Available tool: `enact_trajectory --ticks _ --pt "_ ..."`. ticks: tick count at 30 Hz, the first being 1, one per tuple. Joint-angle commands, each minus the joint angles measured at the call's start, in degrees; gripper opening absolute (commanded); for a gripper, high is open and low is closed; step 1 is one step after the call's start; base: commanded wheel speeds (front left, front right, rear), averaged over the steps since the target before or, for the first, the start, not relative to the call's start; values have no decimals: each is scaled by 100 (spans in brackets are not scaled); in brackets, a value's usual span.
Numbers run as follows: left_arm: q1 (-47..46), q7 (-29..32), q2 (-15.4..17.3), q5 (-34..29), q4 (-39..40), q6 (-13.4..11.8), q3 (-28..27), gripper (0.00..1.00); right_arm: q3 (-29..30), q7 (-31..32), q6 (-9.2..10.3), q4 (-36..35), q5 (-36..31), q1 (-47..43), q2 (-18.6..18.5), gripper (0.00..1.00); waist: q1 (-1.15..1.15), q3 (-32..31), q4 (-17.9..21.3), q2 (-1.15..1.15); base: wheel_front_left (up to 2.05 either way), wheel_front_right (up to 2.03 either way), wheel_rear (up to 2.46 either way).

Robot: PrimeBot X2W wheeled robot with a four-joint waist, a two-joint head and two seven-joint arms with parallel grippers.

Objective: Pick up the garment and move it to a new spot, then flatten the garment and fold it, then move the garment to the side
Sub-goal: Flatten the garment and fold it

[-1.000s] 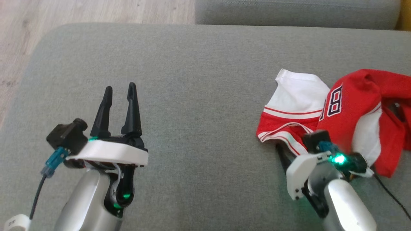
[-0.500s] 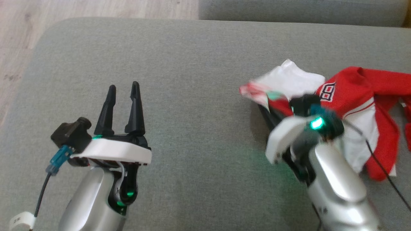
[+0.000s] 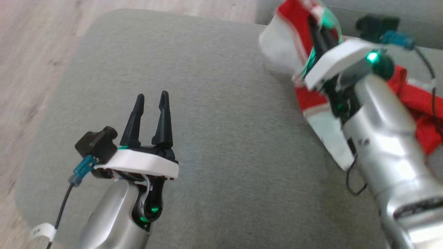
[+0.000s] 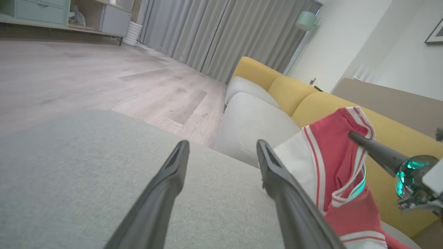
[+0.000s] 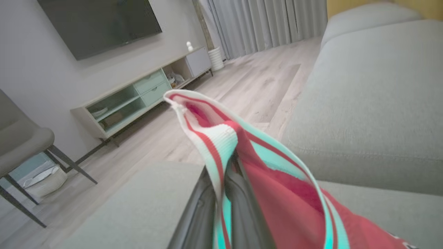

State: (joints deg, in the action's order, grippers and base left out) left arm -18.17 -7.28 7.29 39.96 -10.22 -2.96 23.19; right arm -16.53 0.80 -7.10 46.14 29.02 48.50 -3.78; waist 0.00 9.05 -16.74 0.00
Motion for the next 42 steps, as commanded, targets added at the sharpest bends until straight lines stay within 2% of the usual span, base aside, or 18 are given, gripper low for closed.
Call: enact_trajectory --ticks 1,2,4,8,14,19,22,25,27,30,32,34,38,42 --pt "-319 -62 26 30 130 29 -145 100 -151 -350 -39 177 27 528 90 85 0 5 -207 0 0 0 0" --pt "-329 -72 16 33 109 33 -137 100 -173 -492 -39 406 109 670 90 100 0 8 -232 0 0 0 0" --pt "-342 -88 6 38 79 36 -128 100 -346 -623 -39 911 -16 943 90 100 0 17 -250 0 0 0 0" --pt "-340 -141 29 56 50 17 -176 100 -763 -366 -39 1559 -133 1186 90 100 0 16 -131 0 0 0 0" --pt "-345 -182 63 65 56 7 -198 100 -1209 -154 -39 1767 -125 1108 90 100 0 -97 246 0 0 0 0" --pt "-341 -189 101 45 120 -45 -215 100 -1161 -651 -39 1658 -42 911 90 100 0 -216 565 0 0 0 0" --pt "-294 -166 129 33 194 -98 -212 100 -913 -1220 -39 1766 -232 748 86 100 0 -293 823 0 0 0 0" --pt "-239 -154 161 8 274 -157 -208 100 -474 -1521 -39 1780 -522 543 -46 100 0 -331 1086 0 0 0 0" --pt "-200 -151 163 -8 314 -188 -189 100 -90 -1569 -39 1471 -748 302 -230 100 0 -346 1240 0 0 0 0" --pt "-111 -139 144 16 335 -248 -182 100 768 -1576 -39 332 -1344 -456 -516 100 0 -344 1477 0 0 0 0" --pt "-45 -182 136 19 323 -316 -219 100 1368 -1577 -39 -512 -1778 -1205 -499 100 0 -344 1622 0 0 0 0" --pt "29 -235 146 -8 287 -359 -222 100 1857 -1578 -39 -1382 -2113 -1976 -330 100 0 -339 1756 0 0 0 0" --pt "183 -382 208 -159 183 -425 -191 100 2237 -1578 -39 -2827 -2422 -3254 -23 100 0 -300 1988 0 0 0 0" --pt "305 -542 246 -388 53 -486 -122 100 2172 -1574 -39 -3626 -2357 -3952 77 100 0 -237 2160 0 0 0 0"
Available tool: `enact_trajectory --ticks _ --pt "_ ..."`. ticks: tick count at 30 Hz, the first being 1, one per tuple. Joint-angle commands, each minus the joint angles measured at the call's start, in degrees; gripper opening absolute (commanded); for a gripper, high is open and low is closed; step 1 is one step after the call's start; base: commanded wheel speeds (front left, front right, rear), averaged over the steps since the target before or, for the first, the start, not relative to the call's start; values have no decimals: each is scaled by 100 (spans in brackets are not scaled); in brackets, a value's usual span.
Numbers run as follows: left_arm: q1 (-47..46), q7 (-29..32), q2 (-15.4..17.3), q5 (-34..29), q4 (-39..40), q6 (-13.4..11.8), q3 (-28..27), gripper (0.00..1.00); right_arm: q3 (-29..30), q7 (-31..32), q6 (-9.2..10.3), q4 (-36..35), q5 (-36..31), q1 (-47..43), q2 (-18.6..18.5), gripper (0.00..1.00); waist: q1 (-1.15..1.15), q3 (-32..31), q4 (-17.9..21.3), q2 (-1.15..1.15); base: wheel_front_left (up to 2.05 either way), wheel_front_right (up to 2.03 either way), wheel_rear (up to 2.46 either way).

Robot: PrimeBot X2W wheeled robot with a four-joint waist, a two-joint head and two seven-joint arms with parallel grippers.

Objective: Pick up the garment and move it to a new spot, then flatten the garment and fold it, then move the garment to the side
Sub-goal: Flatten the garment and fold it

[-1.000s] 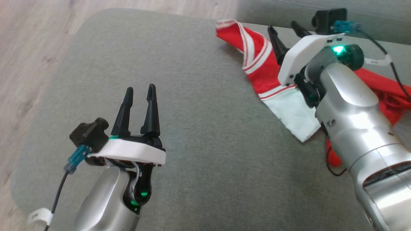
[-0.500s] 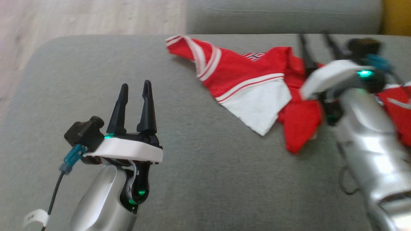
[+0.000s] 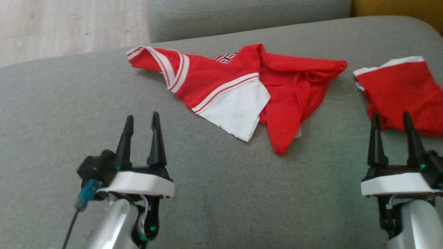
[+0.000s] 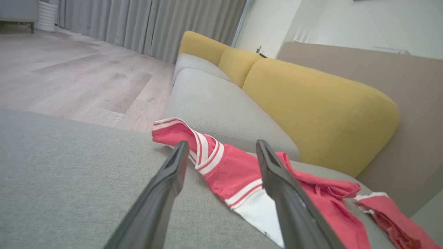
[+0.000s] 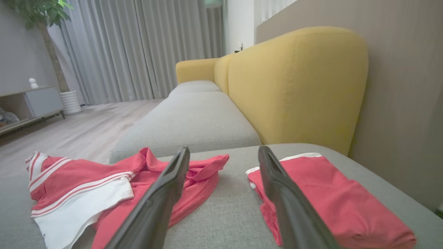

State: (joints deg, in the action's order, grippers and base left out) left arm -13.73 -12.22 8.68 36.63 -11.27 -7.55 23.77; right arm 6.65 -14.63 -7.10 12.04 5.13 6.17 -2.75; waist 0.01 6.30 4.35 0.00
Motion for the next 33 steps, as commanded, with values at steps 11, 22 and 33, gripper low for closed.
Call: enact_trajectory --ticks 11,22,33 --pt "-543 727 -260 -226 -722 78 598 100 -241 137 -39 -831 493 24 -14 100 -1 302 266 0 0 0 0" --pt "-899 1329 -485 228 -1425 155 768 100 -379 53 -39 -625 688 127 -13 100 -1 471 631 0 0 0 0" --pt "-1398 1673 -551 468 -1889 109 891 100 -562 -23 -39 -540 947 270 -13 100 -1 786 1088 0 0 0 0"
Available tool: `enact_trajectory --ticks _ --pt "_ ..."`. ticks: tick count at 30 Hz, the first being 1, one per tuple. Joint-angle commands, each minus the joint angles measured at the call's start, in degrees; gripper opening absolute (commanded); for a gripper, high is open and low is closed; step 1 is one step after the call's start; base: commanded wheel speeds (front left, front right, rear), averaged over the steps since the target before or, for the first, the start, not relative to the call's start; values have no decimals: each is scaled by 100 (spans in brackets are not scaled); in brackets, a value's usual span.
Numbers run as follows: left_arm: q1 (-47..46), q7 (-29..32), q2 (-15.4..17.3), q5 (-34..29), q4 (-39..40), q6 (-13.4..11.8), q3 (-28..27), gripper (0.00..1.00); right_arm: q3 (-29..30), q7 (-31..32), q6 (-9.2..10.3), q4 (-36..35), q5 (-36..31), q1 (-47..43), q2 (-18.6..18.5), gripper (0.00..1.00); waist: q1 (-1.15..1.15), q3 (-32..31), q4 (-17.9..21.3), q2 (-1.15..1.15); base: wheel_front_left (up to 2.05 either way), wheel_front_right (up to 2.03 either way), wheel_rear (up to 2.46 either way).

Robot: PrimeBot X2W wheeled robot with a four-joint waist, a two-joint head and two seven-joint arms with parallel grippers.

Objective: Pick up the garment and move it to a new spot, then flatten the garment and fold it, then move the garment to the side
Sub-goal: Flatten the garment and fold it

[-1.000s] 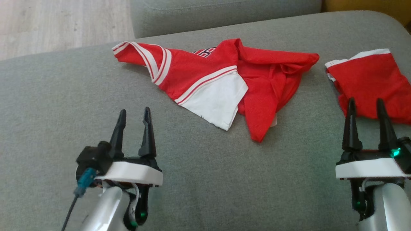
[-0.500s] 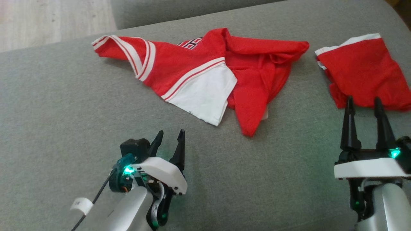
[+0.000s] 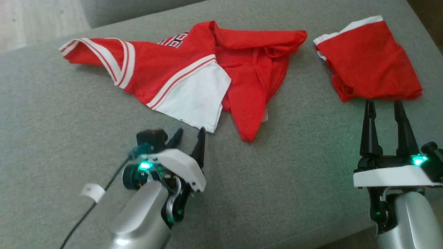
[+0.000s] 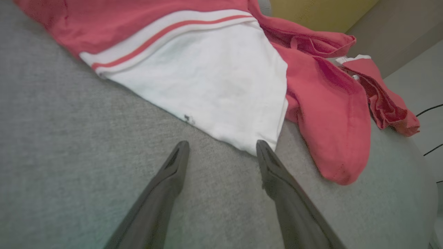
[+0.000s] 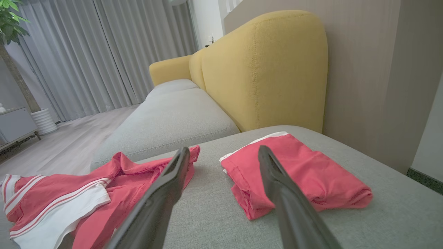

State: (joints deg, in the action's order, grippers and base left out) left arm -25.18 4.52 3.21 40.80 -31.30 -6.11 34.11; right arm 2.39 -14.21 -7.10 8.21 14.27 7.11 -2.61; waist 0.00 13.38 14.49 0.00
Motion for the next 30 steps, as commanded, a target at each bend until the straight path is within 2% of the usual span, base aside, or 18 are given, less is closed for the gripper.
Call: enact_trajectory --ticks 1,7,18,19,20,21,23,26,30 --pt "-290 12 -9 127 86 -38 -171 100 -142 -68 -39 -153 54 189 -27 100 0 111 105 0 0 0 0" --pt "-492 86 -23 316 -108 -22 -128 100 -164 -76 -39 -172 152 242 -27 100 0 237 236 0 0 0 0" --pt "-554 422 -21 266 -412 8 234 100 -102 -78 -39 -245 217 245 -27 100 0 244 311 0 0 0 0" --pt "-542 429 -22 268 -414 16 250 91 -99 -78 -39 -245 217 244 -27 100 0 239 306 0 0 0 0" --pt "-529 442 -22 268 -414 26 271 58 -99 -78 -39 -245 216 246 -27 100 0 236 301 0 0 0 0" --pt "-517 451 -22 271 -410 39 290 44 -101 -78 -39 -243 215 251 -27 100 0 235 296 0 0 0 0" --pt "-501 458 -22 277 -385 93 334 0 -106 -78 -39 -235 210 264 -27 100 0 229 289 0 0 0 0" --pt "-486 392 -23 284 -334 157 354 0 -106 -78 -39 -216 201 271 -27 100 0 207 276 0 0 0 0" --pt "-506 -65 9 236 -182 139 235 0 -79 -78 -39 -157 158 263 -27 100 0 104 193 0 0 0 0"
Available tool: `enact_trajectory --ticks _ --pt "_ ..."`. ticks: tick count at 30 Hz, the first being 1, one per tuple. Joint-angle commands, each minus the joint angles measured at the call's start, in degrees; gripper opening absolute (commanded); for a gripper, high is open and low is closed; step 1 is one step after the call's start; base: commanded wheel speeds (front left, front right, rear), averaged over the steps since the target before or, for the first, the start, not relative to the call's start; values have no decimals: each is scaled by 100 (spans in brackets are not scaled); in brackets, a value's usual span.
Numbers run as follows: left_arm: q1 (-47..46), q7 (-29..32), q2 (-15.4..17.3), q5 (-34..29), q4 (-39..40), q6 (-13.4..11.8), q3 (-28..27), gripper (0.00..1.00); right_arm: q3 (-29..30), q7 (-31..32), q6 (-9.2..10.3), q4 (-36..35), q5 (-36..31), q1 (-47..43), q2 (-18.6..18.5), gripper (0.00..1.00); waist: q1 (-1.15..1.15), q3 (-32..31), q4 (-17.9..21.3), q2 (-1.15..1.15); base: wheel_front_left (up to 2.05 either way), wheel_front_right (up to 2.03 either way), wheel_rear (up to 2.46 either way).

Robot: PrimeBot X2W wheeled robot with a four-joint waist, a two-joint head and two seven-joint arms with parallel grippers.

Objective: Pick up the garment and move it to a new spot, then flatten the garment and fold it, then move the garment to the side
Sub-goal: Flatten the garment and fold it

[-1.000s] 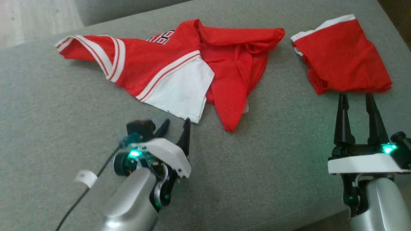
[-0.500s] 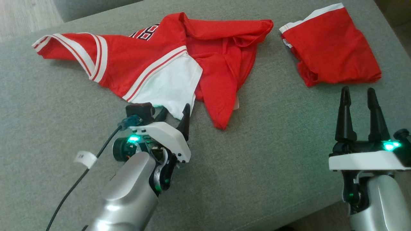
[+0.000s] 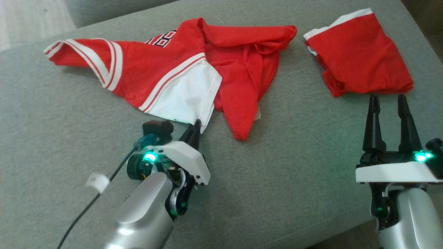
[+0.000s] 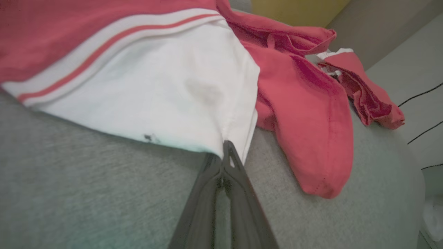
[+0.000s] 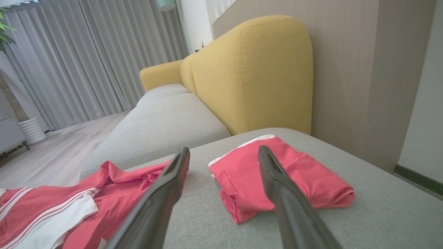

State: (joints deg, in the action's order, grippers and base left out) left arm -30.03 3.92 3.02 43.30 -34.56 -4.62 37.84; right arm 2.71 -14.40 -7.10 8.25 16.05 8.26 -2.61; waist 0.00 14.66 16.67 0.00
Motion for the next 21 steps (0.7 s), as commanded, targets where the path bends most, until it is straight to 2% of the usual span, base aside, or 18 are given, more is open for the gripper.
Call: enact_trajectory --ticks 1,11,17,21 --pt "-24 -156 53 -29 198 -8 -184 0 -108 -60 -39 -154 -39 150 -27 100 0 -51 -59 0 0 0 0" --pt "145 -1366 343 147 931 -133 -943 0 -202 99 -39 78 -227 352 -27 100 0 -334 -695 0 0 0 0" --pt "276 -1561 538 162 1438 -252 -1176 0 -64 686 -39 582 -130 968 -27 100 0 -301 -1078 0 0 0 0" --pt "320 -1523 591 147 1671 -291 -1156 0 231 1165 -39 1320 -232 1595 -27 100 0 -203 -1253 0 0 0 0"
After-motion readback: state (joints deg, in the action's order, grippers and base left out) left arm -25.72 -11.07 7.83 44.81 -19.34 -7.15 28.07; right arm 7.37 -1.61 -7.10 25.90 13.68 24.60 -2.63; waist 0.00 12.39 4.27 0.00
